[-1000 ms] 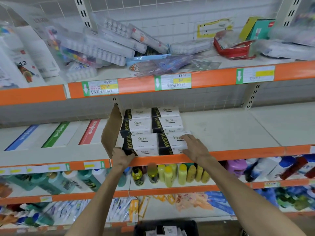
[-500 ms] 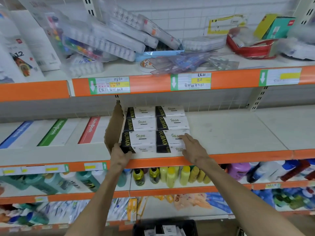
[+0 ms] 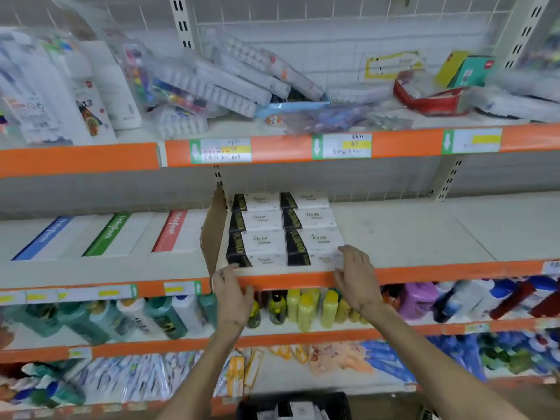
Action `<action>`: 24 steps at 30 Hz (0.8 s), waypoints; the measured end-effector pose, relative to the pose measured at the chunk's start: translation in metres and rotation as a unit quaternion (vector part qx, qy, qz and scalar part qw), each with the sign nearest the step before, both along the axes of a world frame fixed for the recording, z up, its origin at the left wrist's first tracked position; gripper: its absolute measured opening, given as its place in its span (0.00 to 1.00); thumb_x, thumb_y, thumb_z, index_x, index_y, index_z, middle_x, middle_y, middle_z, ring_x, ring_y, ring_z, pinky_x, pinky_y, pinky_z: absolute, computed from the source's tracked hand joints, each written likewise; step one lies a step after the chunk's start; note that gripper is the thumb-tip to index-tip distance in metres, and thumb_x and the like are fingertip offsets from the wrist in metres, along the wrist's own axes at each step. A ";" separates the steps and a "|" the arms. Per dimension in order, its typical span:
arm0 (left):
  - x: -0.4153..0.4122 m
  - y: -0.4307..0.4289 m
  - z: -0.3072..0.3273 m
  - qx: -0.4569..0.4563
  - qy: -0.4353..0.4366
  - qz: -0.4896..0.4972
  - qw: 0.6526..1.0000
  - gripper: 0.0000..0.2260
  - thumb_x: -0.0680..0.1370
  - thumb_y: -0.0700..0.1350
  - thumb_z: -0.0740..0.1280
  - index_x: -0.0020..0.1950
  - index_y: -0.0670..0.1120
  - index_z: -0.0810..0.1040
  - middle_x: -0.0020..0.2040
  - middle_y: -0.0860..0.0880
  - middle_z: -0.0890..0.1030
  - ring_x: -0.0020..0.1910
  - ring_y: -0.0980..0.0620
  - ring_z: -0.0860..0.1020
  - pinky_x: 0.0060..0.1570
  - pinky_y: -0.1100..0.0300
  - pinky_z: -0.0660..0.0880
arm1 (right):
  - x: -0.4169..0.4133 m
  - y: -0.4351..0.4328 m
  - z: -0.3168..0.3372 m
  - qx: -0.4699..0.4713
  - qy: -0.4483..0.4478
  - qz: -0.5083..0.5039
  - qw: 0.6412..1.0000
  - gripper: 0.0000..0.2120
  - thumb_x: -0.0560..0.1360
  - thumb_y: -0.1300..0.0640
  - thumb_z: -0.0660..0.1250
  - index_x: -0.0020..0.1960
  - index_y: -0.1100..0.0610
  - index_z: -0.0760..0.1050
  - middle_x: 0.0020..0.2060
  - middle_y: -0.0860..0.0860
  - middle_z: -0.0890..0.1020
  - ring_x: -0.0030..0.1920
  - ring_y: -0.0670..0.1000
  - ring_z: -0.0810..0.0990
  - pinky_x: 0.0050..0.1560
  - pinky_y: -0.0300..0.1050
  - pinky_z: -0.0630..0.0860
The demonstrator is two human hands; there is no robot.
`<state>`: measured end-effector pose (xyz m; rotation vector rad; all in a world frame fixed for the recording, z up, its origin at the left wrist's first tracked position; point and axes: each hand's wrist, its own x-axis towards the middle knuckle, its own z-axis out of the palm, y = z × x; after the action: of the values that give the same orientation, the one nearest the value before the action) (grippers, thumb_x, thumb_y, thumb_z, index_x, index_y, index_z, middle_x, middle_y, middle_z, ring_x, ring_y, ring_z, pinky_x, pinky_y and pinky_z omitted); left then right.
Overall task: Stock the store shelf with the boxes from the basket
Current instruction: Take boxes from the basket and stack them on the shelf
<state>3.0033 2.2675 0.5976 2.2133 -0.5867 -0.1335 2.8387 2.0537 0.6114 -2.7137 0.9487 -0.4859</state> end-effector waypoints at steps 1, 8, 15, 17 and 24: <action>-0.010 0.000 -0.005 0.019 -0.003 -0.034 0.999 0.19 0.75 0.37 0.65 0.66 0.42 0.69 0.64 0.42 0.67 0.65 0.44 0.68 0.66 0.54 0.66 | -0.007 0.009 -0.007 -0.017 -0.007 0.009 1.000 0.22 0.76 0.57 0.61 0.69 0.59 0.66 0.65 0.55 0.72 0.65 0.56 0.69 0.68 0.48 0.66; -0.045 -0.021 -0.018 0.166 0.013 -0.206 0.964 0.22 0.76 0.40 0.65 0.69 0.46 0.66 0.64 0.43 0.72 0.62 0.41 0.72 0.60 0.45 0.72 | -0.023 0.057 -0.038 -0.033 0.039 0.071 0.996 0.20 0.76 0.55 0.61 0.67 0.57 0.68 0.61 0.55 0.73 0.61 0.57 0.71 0.63 0.50 0.68; -0.069 -0.030 -0.073 0.157 0.052 -0.189 0.968 0.22 0.80 0.45 0.63 0.72 0.39 0.65 0.69 0.39 0.70 0.69 0.42 0.68 0.67 0.52 0.66 | -0.047 0.072 -0.086 0.031 0.066 0.061 0.995 0.24 0.77 0.56 0.61 0.71 0.64 0.65 0.62 0.59 0.74 0.62 0.60 0.69 0.66 0.50 0.65; -0.078 -0.018 -0.109 0.159 0.093 -0.166 0.969 0.22 0.80 0.46 0.62 0.72 0.39 0.65 0.70 0.39 0.69 0.70 0.42 0.67 0.68 0.52 0.65 | -0.063 0.078 -0.117 0.056 0.074 0.038 0.995 0.23 0.77 0.56 0.61 0.69 0.65 0.65 0.61 0.61 0.74 0.62 0.61 0.70 0.65 0.52 0.66; -0.104 0.023 -0.288 0.281 0.205 -0.174 0.921 0.19 0.80 0.45 0.63 0.69 0.40 0.68 0.65 0.40 0.71 0.62 0.43 0.73 0.63 0.54 0.71 | -0.118 0.098 -0.286 0.151 0.180 0.025 0.972 0.23 0.78 0.56 0.60 0.69 0.64 0.65 0.62 0.62 0.72 0.61 0.62 0.69 0.63 0.52 0.64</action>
<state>2.8990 2.2903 0.3100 2.4843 -0.7628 -1.0397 2.7207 2.1516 0.3249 -2.5762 0.9426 0.1593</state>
